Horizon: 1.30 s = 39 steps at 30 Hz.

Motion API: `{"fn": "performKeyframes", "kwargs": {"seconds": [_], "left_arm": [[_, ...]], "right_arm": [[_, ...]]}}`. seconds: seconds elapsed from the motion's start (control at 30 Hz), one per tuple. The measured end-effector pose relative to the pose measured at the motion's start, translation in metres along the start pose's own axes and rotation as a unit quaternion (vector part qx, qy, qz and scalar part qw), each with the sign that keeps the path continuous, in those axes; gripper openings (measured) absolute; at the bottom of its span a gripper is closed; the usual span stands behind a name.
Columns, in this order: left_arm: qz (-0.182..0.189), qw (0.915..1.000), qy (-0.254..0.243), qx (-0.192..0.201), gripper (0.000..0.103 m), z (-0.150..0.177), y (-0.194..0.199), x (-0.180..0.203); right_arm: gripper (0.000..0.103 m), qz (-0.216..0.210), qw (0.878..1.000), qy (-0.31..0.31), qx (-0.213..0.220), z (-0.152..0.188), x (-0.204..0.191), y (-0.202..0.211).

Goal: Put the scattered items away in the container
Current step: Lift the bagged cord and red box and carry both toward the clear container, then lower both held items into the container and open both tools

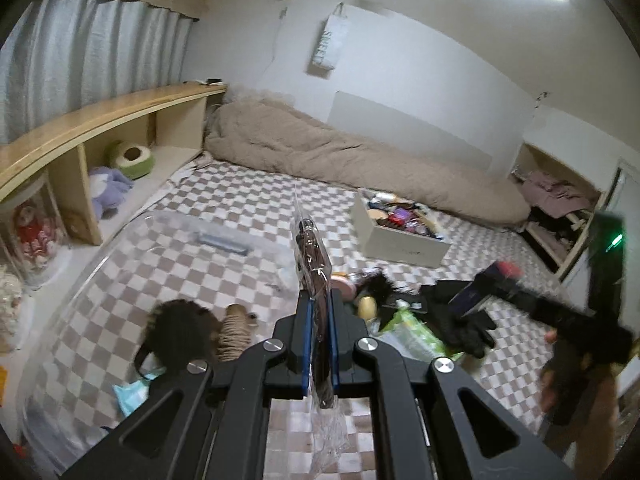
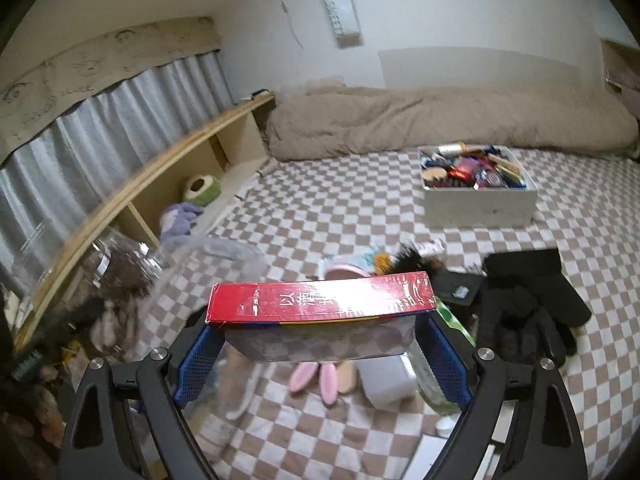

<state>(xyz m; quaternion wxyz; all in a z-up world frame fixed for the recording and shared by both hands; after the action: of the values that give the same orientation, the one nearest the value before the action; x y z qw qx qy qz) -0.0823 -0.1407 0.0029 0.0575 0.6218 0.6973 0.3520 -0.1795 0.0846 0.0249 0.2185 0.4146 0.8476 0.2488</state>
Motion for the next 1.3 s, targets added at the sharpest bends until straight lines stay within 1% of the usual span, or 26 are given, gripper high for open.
{"fn": "performKeyframes", "kwargs": {"seconds": [0.17,0.3,0.43,0.5,0.7,0.73,0.8,0.9,0.97,1.03,1.13,1.17,1.2,1.23,1.27,1.3], "left_arm": [[-0.022,0.9996,0.011,-0.018,0.008,0.004,-0.012,-0.029],[-0.032,0.9987,0.024,-0.032,0.008,0.006,-0.021,-0.05],[-0.052,0.9974,0.026,-0.044,0.008,0.009,-0.032,-0.062],[-0.053,0.9968,0.028,-0.052,0.008,0.011,-0.038,-0.065],[-0.069,0.993,0.025,-0.093,0.008,0.03,-0.065,-0.07],[-0.071,0.9921,0.024,-0.1,0.008,0.034,-0.069,-0.07],[-0.062,0.9904,0.027,-0.12,0.008,0.041,-0.078,-0.071],[-0.059,0.9863,0.044,-0.148,0.008,0.051,-0.088,-0.077],[-0.054,0.9852,0.051,-0.155,0.008,0.054,-0.088,-0.077],[-0.059,0.9851,0.047,-0.155,0.008,0.055,-0.086,-0.077],[-0.058,0.9831,0.05,-0.166,0.009,0.06,-0.085,-0.076],[-0.058,0.9826,0.048,-0.17,0.013,0.063,-0.085,-0.076],[-0.059,0.9824,0.045,-0.171,0.022,0.064,-0.083,-0.076],[-0.062,0.9825,0.043,-0.17,0.027,0.065,-0.082,-0.077],[-0.065,0.9829,0.04,-0.167,0.034,0.065,-0.079,-0.078],[-0.067,0.9835,0.038,-0.164,0.036,0.066,-0.075,-0.079]], "right_arm": [[0.092,-0.026,0.999,0.0,0.021,-0.022,-0.031,-0.004],[0.092,-0.053,0.998,-0.006,0.028,-0.029,-0.049,-0.011],[0.092,-0.07,0.997,0.002,0.018,-0.028,-0.066,-0.025],[0.092,-0.081,0.997,0.004,0.011,-0.027,-0.075,-0.035],[0.092,-0.104,0.995,0.004,0.0,-0.027,-0.095,-0.052],[0.092,-0.107,0.994,0.005,-0.002,-0.027,-0.098,-0.054],[0.092,-0.112,0.994,0.007,-0.005,-0.027,-0.104,-0.06],[0.092,-0.113,0.993,0.012,-0.011,-0.024,-0.112,-0.068],[0.092,-0.114,0.993,0.013,-0.016,-0.023,-0.115,-0.074],[0.092,-0.114,0.993,0.012,-0.02,-0.022,-0.116,-0.079],[0.092,-0.112,0.993,0.007,-0.025,-0.021,-0.116,-0.086],[0.092,-0.112,0.993,0.005,-0.027,-0.021,-0.115,-0.088],[0.092,-0.111,0.993,0.003,-0.028,-0.022,-0.115,-0.09],[0.092,-0.111,0.993,0.002,-0.03,-0.021,-0.114,-0.092],[0.092,-0.111,0.993,0.001,-0.033,-0.021,-0.115,-0.094],[0.092,-0.111,0.993,0.0,-0.035,-0.021,-0.115,-0.096]]}}
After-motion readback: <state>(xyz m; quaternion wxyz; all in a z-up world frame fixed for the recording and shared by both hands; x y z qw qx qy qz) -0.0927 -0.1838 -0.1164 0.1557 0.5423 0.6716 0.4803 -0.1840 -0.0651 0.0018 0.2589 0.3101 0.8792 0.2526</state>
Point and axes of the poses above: each gripper's, at about its wrist camera, not at the fingertips, and y roughly against the way its jaws point, x to its right, z to its underside, the point moved 6 cm from there along -y, roughly the way its jaws point, and after that the axes turned 9 degrees about y, right-handed, at the moved point
